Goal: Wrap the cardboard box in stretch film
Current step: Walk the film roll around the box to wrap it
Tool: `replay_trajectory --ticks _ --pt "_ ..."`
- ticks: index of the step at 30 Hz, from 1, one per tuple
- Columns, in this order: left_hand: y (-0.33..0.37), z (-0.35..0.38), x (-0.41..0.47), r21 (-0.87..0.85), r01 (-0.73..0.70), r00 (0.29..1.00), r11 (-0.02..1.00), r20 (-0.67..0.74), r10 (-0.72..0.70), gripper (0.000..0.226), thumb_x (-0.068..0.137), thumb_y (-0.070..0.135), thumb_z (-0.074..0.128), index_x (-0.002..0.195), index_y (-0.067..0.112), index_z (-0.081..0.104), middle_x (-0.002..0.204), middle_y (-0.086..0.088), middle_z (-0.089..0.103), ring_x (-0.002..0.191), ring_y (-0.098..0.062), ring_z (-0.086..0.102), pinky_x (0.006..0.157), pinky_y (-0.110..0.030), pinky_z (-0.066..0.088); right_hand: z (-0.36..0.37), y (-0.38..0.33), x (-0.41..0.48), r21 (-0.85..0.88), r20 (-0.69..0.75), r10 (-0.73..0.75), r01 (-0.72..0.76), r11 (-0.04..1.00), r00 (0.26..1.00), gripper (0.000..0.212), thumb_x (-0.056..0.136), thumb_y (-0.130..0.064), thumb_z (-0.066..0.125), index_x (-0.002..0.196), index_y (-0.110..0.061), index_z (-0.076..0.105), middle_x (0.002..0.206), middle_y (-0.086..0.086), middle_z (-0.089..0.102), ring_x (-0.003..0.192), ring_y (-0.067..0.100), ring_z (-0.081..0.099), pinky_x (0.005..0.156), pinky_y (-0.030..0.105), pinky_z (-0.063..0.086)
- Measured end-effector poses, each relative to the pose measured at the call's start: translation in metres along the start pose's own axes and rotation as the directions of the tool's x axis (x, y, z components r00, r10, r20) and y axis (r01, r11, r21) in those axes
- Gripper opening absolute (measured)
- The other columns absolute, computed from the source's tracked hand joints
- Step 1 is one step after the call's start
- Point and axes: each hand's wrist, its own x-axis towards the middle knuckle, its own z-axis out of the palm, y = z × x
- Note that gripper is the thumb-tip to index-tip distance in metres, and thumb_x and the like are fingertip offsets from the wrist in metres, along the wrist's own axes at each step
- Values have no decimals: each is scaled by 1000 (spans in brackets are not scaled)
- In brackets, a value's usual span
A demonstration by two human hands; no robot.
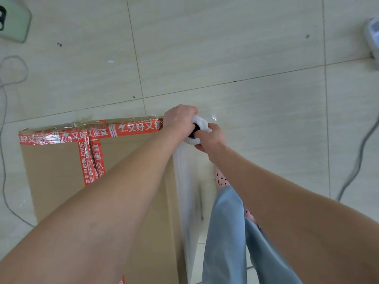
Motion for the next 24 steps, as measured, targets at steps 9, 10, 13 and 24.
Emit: replay_trajectory --ticks 9,10,13,24 --pt "-15 -22 15 147 -87 994 985 85 75 17 79 12 53 91 9 66 84 -5 55 76 -27 51 55 -27 34 23 -12 5 -198 -44 -142 131 971 989 43 80 -16 60 123 -18 53 86 -3 55 79 21 60 63 28 49" --pt "-18 -22 18 165 -65 996 984 69 54 12 80 9 54 86 9 64 80 -4 53 76 -27 52 58 -28 36 24 -16 5 -227 -51 -164 149 962 985 43 81 -18 61 124 -19 52 87 -4 54 78 19 57 60 26 44" --pt "-22 -32 25 173 11 996 985 81 -25 10 83 9 54 74 12 52 70 -1 44 77 -26 51 63 -29 38 25 -27 7 -230 -72 -186 165 959 980 53 84 -20 61 134 -22 45 100 -4 54 87 19 52 68 27 41" --pt "-14 -39 32 39 -197 980 980 1 198 34 86 13 50 118 17 59 115 -2 60 106 -25 57 70 -27 33 20 -52 12 -190 -95 -107 87 978 990 49 83 -16 63 129 -15 49 110 5 55 88 24 62 83 38 56"
